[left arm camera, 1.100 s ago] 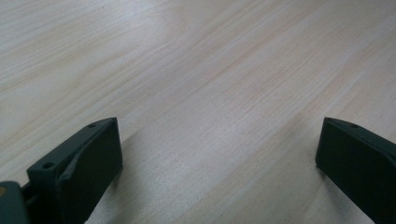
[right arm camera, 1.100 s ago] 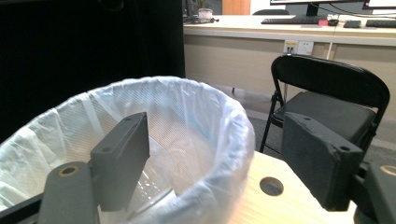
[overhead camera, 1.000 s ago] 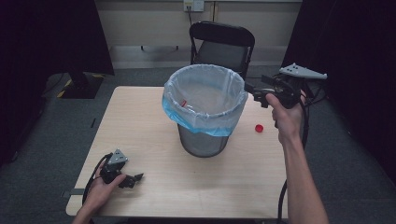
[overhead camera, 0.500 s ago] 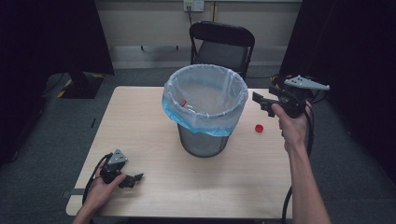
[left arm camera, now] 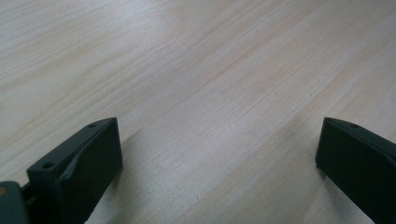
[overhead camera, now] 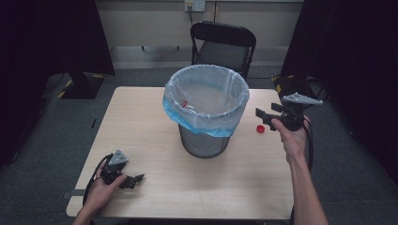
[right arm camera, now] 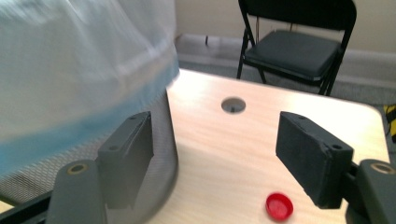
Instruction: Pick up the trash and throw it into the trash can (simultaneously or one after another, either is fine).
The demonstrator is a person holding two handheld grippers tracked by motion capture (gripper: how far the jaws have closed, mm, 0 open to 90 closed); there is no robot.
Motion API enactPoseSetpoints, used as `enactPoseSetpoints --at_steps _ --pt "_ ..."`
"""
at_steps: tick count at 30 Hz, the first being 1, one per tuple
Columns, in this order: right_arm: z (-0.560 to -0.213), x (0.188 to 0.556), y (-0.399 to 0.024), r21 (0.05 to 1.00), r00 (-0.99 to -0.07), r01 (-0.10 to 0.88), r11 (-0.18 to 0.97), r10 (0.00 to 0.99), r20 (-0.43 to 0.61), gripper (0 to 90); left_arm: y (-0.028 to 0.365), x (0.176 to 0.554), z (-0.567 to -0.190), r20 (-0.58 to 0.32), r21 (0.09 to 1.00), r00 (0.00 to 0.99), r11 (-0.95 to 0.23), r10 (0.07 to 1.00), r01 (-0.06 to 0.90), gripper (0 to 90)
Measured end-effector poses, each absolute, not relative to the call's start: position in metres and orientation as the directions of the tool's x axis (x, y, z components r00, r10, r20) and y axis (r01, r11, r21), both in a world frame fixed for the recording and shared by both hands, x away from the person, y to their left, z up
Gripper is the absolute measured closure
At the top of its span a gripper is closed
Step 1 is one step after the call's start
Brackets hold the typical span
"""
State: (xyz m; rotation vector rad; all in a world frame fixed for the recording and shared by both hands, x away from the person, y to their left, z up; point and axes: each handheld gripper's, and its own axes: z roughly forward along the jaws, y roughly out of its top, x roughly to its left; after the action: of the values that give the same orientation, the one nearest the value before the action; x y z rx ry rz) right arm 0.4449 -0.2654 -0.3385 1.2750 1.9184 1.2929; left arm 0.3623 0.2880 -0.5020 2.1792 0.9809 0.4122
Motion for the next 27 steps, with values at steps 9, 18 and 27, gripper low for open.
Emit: enactPoseSetpoints --at_steps 9,18,27 --pt "-0.391 0.465 -0.276 0.841 -0.391 0.527 0.121 0.913 0.113 28.0 0.288 0.362 -0.502 0.001 0.712 0.663 -0.466 0.748 0.525 0.0" --pt "-0.433 0.492 -0.287 0.775 -0.342 0.616 0.144 0.935 0.097 30.9 0.288 0.362 -0.502 0.002 0.709 0.663 -0.468 0.749 0.527 0.0" --pt "-0.469 0.517 -0.291 0.730 -0.281 0.671 0.132 0.956 0.085 30.6 0.288 0.362 -0.502 0.005 0.708 0.661 -0.470 0.750 0.527 0.0"
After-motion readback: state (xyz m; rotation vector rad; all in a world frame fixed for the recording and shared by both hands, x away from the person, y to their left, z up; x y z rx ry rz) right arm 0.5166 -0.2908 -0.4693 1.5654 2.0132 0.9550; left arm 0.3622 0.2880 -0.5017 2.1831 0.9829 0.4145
